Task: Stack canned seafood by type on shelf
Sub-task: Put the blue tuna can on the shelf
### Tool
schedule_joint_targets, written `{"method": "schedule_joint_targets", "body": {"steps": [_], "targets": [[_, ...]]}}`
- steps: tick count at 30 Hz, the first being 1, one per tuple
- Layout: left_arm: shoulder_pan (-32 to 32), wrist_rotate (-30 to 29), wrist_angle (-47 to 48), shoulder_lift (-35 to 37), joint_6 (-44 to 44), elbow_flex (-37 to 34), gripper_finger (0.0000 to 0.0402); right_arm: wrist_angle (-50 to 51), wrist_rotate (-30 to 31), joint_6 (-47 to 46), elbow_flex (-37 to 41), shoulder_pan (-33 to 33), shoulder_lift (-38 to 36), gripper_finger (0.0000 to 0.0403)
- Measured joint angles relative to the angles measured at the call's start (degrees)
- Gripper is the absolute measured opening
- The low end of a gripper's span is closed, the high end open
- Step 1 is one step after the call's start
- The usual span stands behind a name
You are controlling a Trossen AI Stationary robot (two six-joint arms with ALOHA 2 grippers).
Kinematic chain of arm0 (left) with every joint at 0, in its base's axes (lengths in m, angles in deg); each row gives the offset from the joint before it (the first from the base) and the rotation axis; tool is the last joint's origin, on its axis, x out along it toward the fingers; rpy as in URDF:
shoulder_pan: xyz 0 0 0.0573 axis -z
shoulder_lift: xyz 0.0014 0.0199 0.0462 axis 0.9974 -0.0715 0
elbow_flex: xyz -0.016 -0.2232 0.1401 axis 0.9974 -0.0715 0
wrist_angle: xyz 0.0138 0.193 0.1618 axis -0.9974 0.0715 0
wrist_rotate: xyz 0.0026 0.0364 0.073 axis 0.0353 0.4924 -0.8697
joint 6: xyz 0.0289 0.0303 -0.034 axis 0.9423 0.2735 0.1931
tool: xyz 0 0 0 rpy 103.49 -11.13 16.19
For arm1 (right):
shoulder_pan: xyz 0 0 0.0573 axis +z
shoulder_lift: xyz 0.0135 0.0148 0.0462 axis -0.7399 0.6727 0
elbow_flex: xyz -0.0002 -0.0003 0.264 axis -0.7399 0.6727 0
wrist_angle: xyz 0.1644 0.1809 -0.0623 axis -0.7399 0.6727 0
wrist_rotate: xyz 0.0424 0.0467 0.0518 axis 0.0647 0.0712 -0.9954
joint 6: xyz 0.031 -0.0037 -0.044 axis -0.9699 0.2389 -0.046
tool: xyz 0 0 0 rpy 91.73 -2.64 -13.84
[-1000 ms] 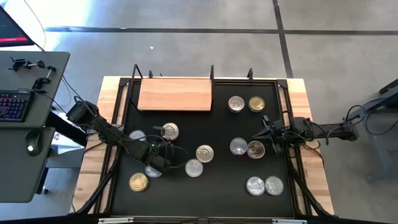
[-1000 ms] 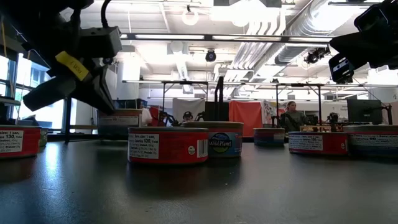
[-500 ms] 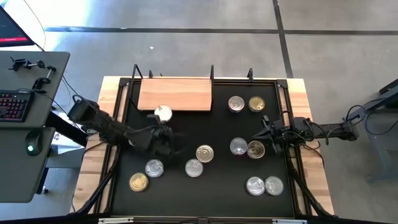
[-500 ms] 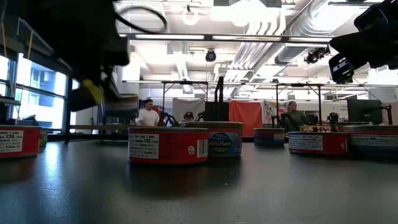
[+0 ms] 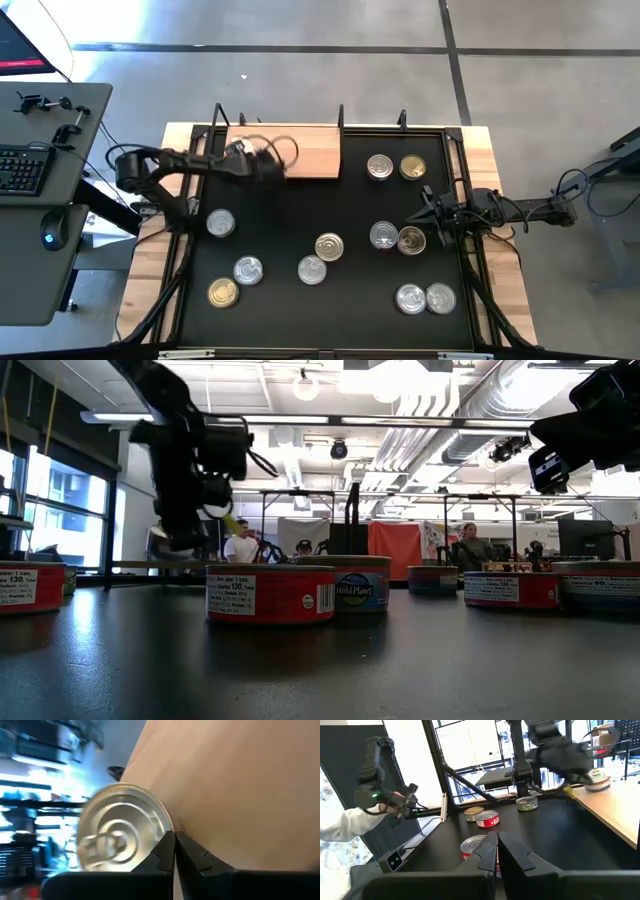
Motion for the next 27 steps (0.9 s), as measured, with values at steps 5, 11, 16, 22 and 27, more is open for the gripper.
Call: {"method": "schedule_joint_targets", "body": {"steps": [5,11,16,22,27], "targets": [[-7.80,10.94,-8.72,-0.26,8.77,-0.16,0.0001,0.00,-0.02,0.00,0.01,0.00,0.00,0.0007],[-11.50,11.84,-11.57,-0.22,12.14,-0.11,0.0001,0.00,-0.02,0.00,0.00,0.00,0.00,0.0007],[-10.27,11.76,-11.52,-0.22,12.16,-0.11,0.0001,-0.01,0.00,0.00,0.00,0.00,0.00,0.0007],[-6.96,10.24,-8.50,-0.23,9.45,3.79,0.0005,0.00,0.00,0.00,0.01,0.00,0.00,0.0007],[-5.35,11.08,-7.04,1.37,9.23,8.96,0.0046,0.00,0.00,0.01,0.00,0.00,0.00,0.0007]]}}
